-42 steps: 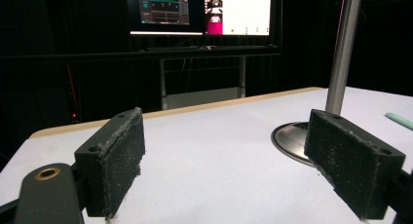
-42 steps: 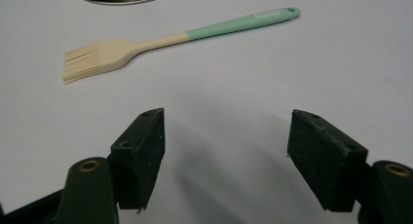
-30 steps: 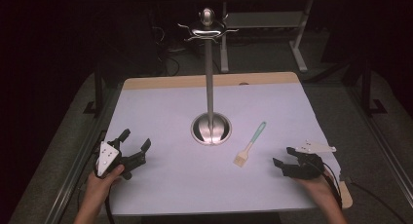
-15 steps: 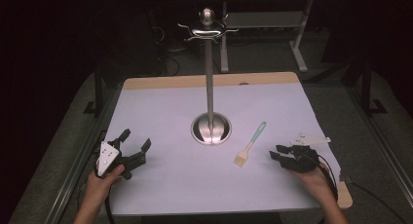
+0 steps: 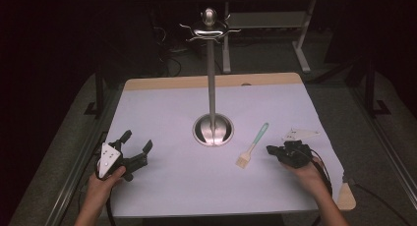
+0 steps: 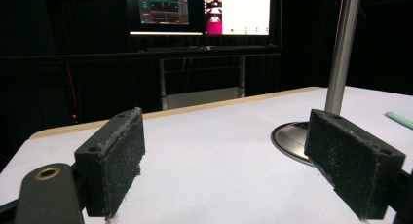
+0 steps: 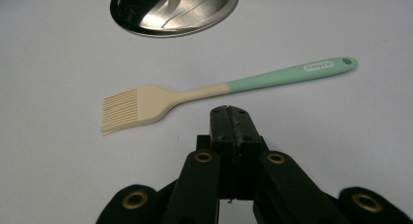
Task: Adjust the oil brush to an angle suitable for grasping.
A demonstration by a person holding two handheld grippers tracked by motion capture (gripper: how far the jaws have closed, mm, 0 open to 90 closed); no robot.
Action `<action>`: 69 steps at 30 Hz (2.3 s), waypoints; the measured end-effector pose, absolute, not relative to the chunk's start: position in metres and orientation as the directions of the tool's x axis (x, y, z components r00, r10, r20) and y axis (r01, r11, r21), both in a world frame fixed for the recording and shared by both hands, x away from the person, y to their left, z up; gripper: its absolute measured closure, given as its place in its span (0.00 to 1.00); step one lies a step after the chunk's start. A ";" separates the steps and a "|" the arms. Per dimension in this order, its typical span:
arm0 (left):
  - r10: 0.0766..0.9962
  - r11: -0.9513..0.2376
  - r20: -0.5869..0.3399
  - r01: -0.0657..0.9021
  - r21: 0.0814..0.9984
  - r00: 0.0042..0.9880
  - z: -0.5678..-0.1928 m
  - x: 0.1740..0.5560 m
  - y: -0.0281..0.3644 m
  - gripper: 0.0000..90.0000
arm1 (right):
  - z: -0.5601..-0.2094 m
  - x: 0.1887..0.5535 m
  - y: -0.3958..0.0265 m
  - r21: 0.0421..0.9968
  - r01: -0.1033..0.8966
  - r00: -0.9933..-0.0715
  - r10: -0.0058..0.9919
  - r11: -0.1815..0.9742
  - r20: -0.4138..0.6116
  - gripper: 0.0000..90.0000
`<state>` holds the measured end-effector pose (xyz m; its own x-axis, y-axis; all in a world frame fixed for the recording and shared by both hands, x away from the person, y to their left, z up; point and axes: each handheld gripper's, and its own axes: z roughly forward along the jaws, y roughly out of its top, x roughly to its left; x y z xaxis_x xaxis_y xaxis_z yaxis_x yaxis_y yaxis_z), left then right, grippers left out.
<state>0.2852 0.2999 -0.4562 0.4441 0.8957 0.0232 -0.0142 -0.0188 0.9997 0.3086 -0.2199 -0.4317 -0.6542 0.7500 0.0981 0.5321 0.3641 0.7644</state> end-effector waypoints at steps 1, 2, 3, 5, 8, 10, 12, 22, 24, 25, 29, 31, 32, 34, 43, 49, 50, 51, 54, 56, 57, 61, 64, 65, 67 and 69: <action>0.896 -0.019 0.023 -0.014 1.000 0.444 -0.456 0.285 0.300 0.16 | -0.432 0.309 -0.220 0.764 0.532 -0.654 0.750 0.364 0.098 1.00; 0.896 -0.019 0.023 -0.014 1.000 0.444 -0.456 0.285 0.300 0.16 | -0.430 0.311 -0.216 0.757 0.534 -0.655 0.751 0.375 0.089 1.00; 0.895 -0.019 0.023 -0.014 1.000 0.445 -0.456 0.285 0.300 0.16 | -0.430 0.312 -0.215 0.759 0.530 -0.657 0.749 0.377 0.086 1.00; 0.896 -0.018 0.022 -0.013 1.000 0.444 -0.456 0.285 0.300 0.16 | -0.429 0.313 -0.212 0.755 0.529 -0.661 0.746 0.387 0.081 1.00; 0.896 -0.018 0.022 -0.014 1.000 0.444 -0.456 0.285 0.300 0.16 | -0.428 0.316 -0.208 0.750 0.531 -0.662 0.745 0.394 0.077 1.00; 0.896 -0.024 0.027 -0.012 1.000 0.443 -0.456 0.285 0.301 0.16 | -0.427 0.319 -0.204 0.747 0.530 -0.668 0.740 0.402 0.076 1.00; 0.896 -0.013 0.018 -0.015 1.000 0.445 -0.456 0.285 0.300 0.16 | -0.427 0.322 -0.199 0.737 0.540 -0.671 0.737 0.406 0.085 1.00; 0.896 -0.013 0.018 -0.014 1.000 0.444 -0.456 0.285 0.300 0.16 | -0.425 0.333 -0.176 0.730 0.524 -0.704 0.705 0.439 0.082 1.00; 0.896 -0.013 0.018 -0.014 1.000 0.444 -0.456 0.285 0.300 0.16 | -0.425 0.334 -0.174 0.729 0.525 -0.707 0.702 0.439 0.085 1.00; 0.896 -0.014 0.018 -0.013 1.000 0.444 -0.456 0.285 0.300 0.16 | -0.426 0.335 -0.169 0.717 0.537 -0.708 0.699 0.446 0.096 1.00; 0.895 -0.011 0.017 -0.015 1.000 0.446 -0.456 0.285 0.300 0.16 | -0.426 0.337 -0.162 0.722 0.526 -0.724 0.682 0.450 0.102 1.00; 0.895 -0.010 0.015 -0.015 1.000 0.446 -0.456 0.285 0.300 0.16 | -0.426 0.338 -0.161 0.720 0.524 -0.727 0.679 0.455 0.100 1.00; 0.894 -0.011 0.017 -0.016 1.000 0.447 -0.456 0.285 0.300 0.16 | -0.428 0.338 -0.158 0.715 0.523 -0.736 0.670 0.465 0.102 1.00; 0.895 -0.011 0.016 -0.013 1.000 0.446 -0.456 0.286 0.300 0.16 | -0.429 0.338 -0.155 0.706 0.530 -0.735 0.670 0.469 0.107 1.00; 0.895 -0.007 0.012 -0.013 1.000 0.447 -0.456 0.286 0.300 0.16 | -0.438 0.343 -0.146 0.680 0.533 -0.739 0.668 0.504 0.085 1.00; 0.895 -0.009 0.013 -0.011 1.000 0.447 -0.456 0.286 0.300 0.16 | -0.442 0.345 -0.144 0.665 0.545 -0.734 0.675 0.511 0.082 1.00; 0.894 -0.009 0.013 -0.012 1.000 0.447 -0.456 0.286 0.300 0.16 | -0.442 0.345 -0.144 0.664 0.546 -0.732 0.676 0.510 0.082 1.00; 0.895 -0.008 0.012 -0.012 1.000 0.447 -0.456 0.286 0.300 0.16 | -0.442 0.345 -0.144 0.663 0.549 -0.730 0.678 0.509 0.085 1.00; 0.894 -0.007 0.012 -0.012 1.000 0.447 -0.456 0.286 0.300 0.16 | -0.442 0.346 -0.145 0.658 0.556 -0.727 0.681 0.507 0.090 1.00; 0.895 -0.008 0.012 -0.011 1.000 0.447 -0.456 0.286 0.300 0.16 | -0.442 0.346 -0.145 0.653 0.566 -0.720 0.688 0.504 0.093 1.00; 0.895 -0.008 0.012 -0.012 1.000 0.447 -0.456 0.286 0.300 0.16 | -0.441 0.347 -0.145 0.649 0.570 -0.718 0.690 0.505 0.093 1.00; 0.895 -0.011 0.015 -0.011 1.000 0.447 -0.456 0.286 0.300 0.16 | -0.441 0.348 -0.144 0.645 0.572 -0.716 0.693 0.507 0.091 1.00; 0.895 -0.007 0.012 -0.012 1.000 0.447 -0.456 0.286 0.300 0.16 | -0.442 0.350 -0.141 0.631 0.575 -0.709 0.702 0.521 0.068 1.00; 0.895 -0.007 0.012 -0.012 1.000 0.447 -0.456 0.286 0.300 0.16 | -0.442 0.350 -0.141 0.631 0.575 -0.709 0.702 0.521 0.068 1.00; 0.895 -0.009 0.014 -0.013 1.000 0.447 -0.456 0.286 0.300 0.16 | -0.441 0.350 -0.141 0.615 0.583 -0.710 0.701 0.531 0.067 1.00; 0.895 -0.008 0.012 -0.011 1.000 0.447 -0.456 0.286 0.300 0.16 | -0.440 0.350 -0.141 0.607 0.582 -0.714 0.697 0.541 0.063 1.00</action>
<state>0.2858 0.3002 -0.4563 0.4466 0.8946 0.0123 -0.0114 -0.0081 0.9999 0.3495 -0.1413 -0.4402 -0.7139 0.6974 0.0634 0.5821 0.5406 0.6073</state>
